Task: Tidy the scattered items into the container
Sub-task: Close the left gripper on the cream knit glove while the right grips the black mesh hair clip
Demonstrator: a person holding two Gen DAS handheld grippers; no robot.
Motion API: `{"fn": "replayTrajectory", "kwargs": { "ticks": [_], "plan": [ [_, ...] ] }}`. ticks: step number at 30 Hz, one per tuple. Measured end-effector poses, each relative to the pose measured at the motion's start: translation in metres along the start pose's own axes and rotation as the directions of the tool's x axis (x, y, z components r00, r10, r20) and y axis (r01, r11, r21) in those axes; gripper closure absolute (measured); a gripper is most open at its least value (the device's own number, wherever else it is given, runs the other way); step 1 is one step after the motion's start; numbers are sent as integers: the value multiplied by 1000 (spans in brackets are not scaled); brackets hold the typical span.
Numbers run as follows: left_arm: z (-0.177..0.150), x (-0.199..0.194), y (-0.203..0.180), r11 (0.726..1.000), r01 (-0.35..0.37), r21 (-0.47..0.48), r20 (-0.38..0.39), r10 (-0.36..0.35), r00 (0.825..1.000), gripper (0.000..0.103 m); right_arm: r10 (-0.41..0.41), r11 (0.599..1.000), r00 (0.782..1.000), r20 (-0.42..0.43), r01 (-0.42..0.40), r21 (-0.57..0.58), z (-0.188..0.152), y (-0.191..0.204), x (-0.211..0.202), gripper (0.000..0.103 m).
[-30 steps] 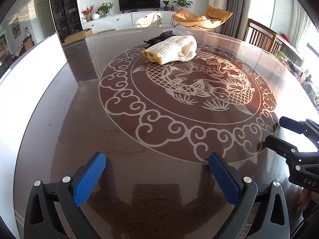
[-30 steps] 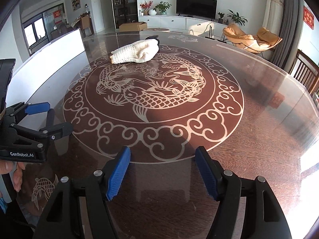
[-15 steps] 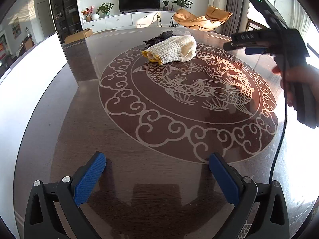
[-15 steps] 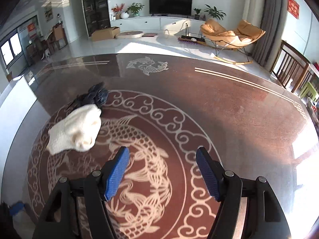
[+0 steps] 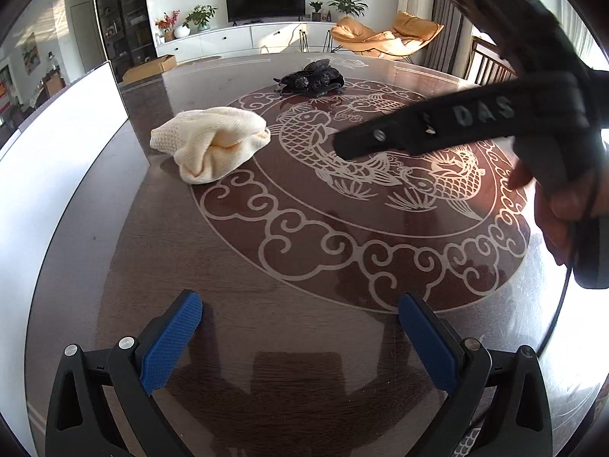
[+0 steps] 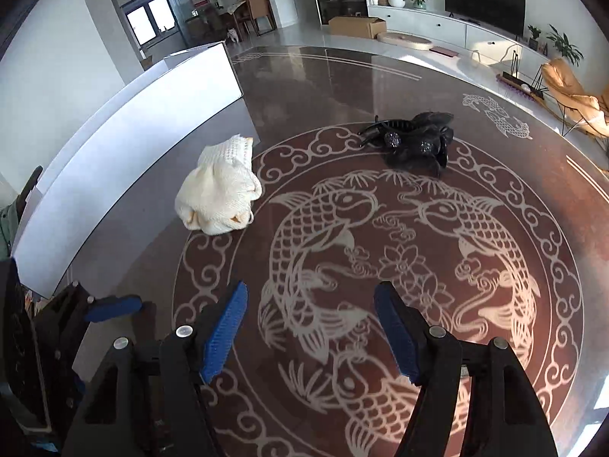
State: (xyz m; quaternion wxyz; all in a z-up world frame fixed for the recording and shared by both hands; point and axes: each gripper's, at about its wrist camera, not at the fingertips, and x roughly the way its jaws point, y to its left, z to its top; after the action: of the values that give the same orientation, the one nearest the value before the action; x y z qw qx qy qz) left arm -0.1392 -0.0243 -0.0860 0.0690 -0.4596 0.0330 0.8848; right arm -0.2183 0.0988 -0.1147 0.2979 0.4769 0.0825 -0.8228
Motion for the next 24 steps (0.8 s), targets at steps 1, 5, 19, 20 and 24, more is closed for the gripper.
{"fn": "replayTrajectory", "kwargs": {
  "ticks": [1, 5, 19, 20, 24],
  "plan": [
    [0, 0, 0, 1000, 1, 0, 0, -1, 1000, 0, -28, 1000, 1000, 3, 28, 5, -15, 0, -5, 33],
    [13, -3, 25, 983, 63, -173, -6, -65, 998, 0, -116, 993, 993, 37, 117, -20, -66, 2, -22, 33],
    [117, 75, 63, 973, -138, -186, -66, 128, 990, 22, -165, 986, 983, 83, 167, -14, -64, -14, -22, 32],
    [115, 71, 64, 972, -144, -186, -39, 139, 990, 32, -176, 984, 981, 77, 178, -17, -53, -21, -19, 32],
    [106, 64, 71, 980, -97, -175, 12, 101, 995, 55, -148, 989, 981, 128, 150, -6, 14, -52, -2, 32]
  ]
}}
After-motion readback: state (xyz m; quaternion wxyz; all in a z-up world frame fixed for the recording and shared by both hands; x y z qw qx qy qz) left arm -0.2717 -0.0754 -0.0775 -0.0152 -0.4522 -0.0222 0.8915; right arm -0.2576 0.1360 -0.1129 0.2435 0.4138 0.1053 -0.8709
